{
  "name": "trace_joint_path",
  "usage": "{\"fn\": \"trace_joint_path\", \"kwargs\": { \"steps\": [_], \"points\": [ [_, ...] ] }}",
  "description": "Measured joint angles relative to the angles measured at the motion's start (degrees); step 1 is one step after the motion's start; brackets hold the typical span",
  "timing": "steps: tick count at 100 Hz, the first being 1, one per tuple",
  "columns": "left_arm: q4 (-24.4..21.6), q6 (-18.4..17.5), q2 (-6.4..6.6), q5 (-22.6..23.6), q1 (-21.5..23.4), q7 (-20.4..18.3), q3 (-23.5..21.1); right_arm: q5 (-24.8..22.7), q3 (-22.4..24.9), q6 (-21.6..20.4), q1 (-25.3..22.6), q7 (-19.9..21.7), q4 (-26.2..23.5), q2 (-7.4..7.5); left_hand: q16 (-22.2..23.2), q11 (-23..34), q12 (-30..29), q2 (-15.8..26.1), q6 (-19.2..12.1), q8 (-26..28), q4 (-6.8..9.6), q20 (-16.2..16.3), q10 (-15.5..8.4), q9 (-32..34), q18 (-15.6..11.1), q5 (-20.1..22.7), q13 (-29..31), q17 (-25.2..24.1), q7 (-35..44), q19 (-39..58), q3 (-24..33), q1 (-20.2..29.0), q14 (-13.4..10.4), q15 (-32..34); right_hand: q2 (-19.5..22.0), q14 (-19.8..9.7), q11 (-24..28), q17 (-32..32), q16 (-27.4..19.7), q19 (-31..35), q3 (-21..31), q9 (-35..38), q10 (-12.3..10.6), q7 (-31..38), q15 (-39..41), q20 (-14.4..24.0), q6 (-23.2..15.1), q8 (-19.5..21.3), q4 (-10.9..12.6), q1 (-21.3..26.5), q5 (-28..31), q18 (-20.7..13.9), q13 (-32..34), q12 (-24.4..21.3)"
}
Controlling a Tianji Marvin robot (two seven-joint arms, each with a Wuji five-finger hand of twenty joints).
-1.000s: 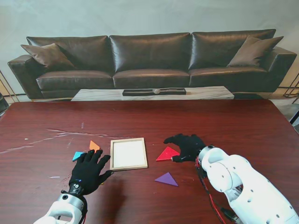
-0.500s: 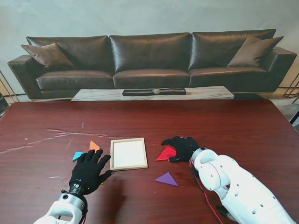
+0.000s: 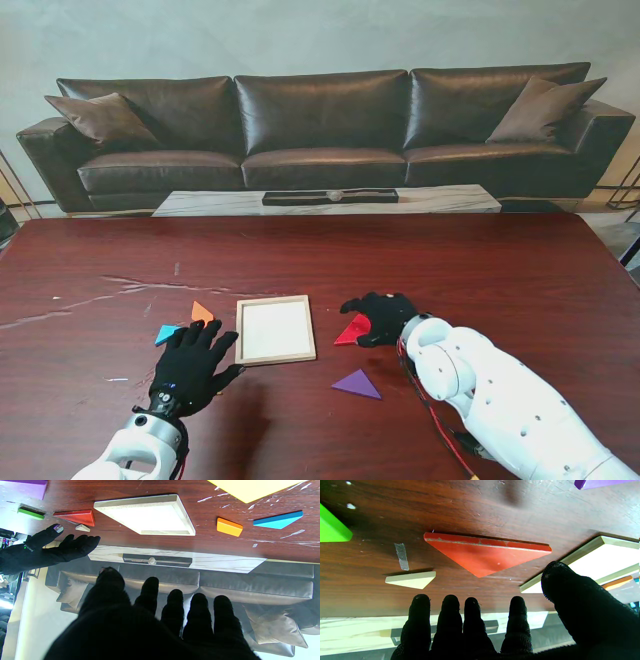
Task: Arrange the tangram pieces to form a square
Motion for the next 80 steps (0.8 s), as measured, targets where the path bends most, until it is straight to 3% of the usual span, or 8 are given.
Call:
{"fn": "trace_joint_path", "kwargs": {
  "steps": [80],
  "points": [
    [0.4,-1.7,-0.02,-2.5,-0.3,-0.7,0.1,3.5,-5.3,1.0,3.8,-3.6,7.8,-1.31,0.0,0.0,0.0,0.0,0.0,0.0,0.0,0.0,0.0,0.0,0.0,0.0,0.0,0.0,0.0,-0.7,0.0,0.0,0.0,0.0,-0.1,0.0,0.0,-0.1,0.0,0.0,1.2,0.0,-0.1,0.1,0.6,0.3,-0.2,0.7,0.0,0.0,0.0,-1.2,0.0,0.0]
  ]
}}
